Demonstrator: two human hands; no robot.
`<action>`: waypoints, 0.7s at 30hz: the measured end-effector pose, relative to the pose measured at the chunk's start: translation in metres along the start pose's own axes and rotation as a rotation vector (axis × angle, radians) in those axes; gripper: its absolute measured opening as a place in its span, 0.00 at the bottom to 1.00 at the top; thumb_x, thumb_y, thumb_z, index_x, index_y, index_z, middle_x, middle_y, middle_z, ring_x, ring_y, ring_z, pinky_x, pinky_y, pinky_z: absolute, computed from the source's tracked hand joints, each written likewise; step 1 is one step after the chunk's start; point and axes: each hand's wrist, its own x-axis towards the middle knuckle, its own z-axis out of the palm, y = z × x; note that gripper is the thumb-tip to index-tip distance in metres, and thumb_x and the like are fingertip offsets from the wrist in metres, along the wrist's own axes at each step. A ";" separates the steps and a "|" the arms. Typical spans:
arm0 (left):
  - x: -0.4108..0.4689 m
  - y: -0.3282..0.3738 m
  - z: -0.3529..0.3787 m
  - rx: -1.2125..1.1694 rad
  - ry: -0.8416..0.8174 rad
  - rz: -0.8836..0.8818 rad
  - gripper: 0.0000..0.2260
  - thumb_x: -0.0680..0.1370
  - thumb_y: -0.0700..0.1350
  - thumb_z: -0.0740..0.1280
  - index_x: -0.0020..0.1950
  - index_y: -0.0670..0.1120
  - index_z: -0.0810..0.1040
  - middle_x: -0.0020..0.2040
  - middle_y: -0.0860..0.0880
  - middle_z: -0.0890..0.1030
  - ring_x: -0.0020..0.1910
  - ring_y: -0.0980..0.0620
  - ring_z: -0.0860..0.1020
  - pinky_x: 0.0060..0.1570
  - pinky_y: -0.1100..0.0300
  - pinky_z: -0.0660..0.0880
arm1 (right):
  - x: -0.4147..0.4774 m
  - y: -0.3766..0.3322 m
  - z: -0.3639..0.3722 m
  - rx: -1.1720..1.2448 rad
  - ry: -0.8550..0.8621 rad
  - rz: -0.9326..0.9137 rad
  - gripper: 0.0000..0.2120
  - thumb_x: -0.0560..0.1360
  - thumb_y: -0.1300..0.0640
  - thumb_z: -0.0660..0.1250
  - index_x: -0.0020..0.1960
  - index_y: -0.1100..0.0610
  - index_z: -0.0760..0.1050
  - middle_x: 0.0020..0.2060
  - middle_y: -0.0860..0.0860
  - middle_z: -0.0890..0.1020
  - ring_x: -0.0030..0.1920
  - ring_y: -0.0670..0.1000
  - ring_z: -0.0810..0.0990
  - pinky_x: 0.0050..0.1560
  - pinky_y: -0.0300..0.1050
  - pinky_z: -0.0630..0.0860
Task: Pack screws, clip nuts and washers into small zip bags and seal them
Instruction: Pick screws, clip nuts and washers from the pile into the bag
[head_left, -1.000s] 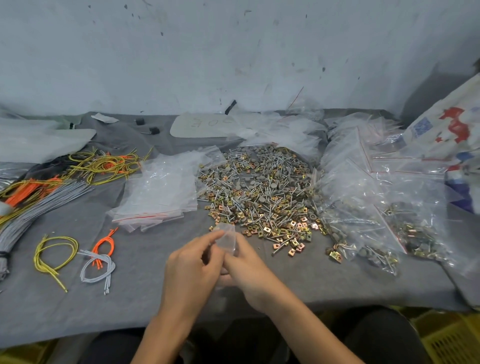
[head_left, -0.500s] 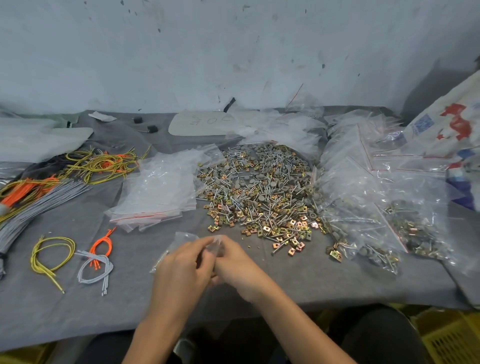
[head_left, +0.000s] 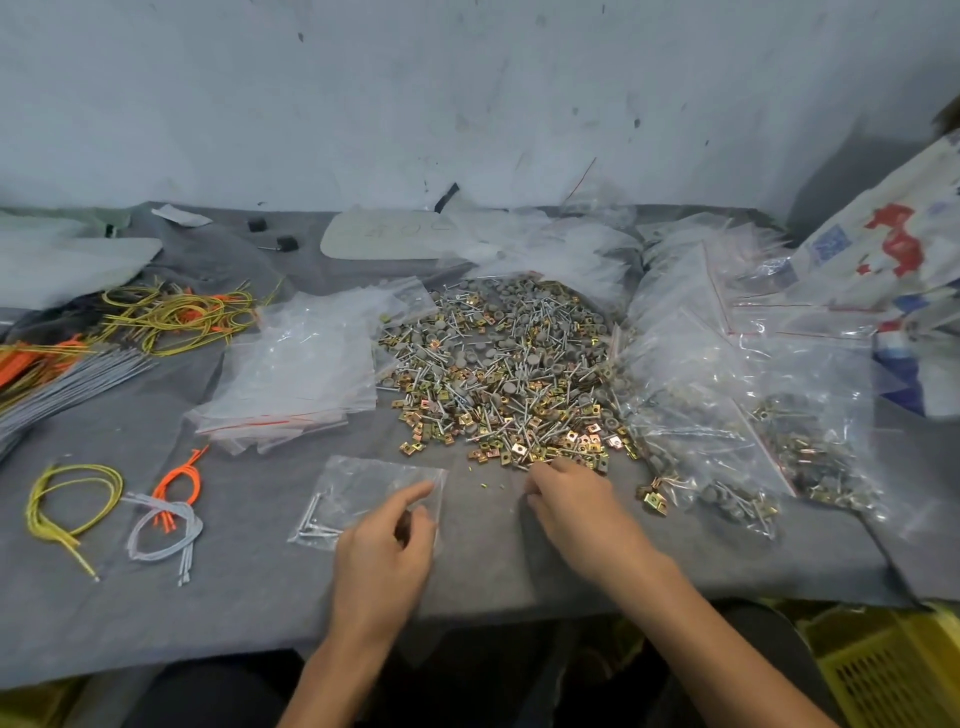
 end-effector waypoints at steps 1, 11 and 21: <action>0.000 -0.001 0.000 -0.008 0.003 -0.003 0.12 0.77 0.39 0.70 0.57 0.53 0.85 0.30 0.62 0.76 0.30 0.59 0.74 0.33 0.70 0.67 | -0.001 -0.001 0.002 0.002 0.019 0.005 0.05 0.83 0.55 0.60 0.54 0.53 0.74 0.52 0.50 0.77 0.54 0.54 0.76 0.54 0.53 0.77; 0.001 -0.008 0.002 -0.071 -0.016 -0.033 0.13 0.78 0.40 0.68 0.56 0.56 0.83 0.28 0.55 0.75 0.26 0.58 0.72 0.32 0.60 0.70 | -0.029 -0.040 0.007 0.946 0.021 -0.069 0.05 0.79 0.62 0.69 0.49 0.54 0.79 0.37 0.48 0.82 0.38 0.44 0.79 0.42 0.37 0.74; 0.001 -0.013 0.002 -0.079 -0.031 -0.005 0.16 0.79 0.38 0.66 0.56 0.60 0.80 0.38 0.61 0.82 0.36 0.61 0.79 0.36 0.69 0.71 | -0.005 -0.066 0.031 0.653 0.104 -0.136 0.05 0.78 0.60 0.69 0.51 0.52 0.81 0.45 0.44 0.75 0.44 0.38 0.76 0.47 0.30 0.70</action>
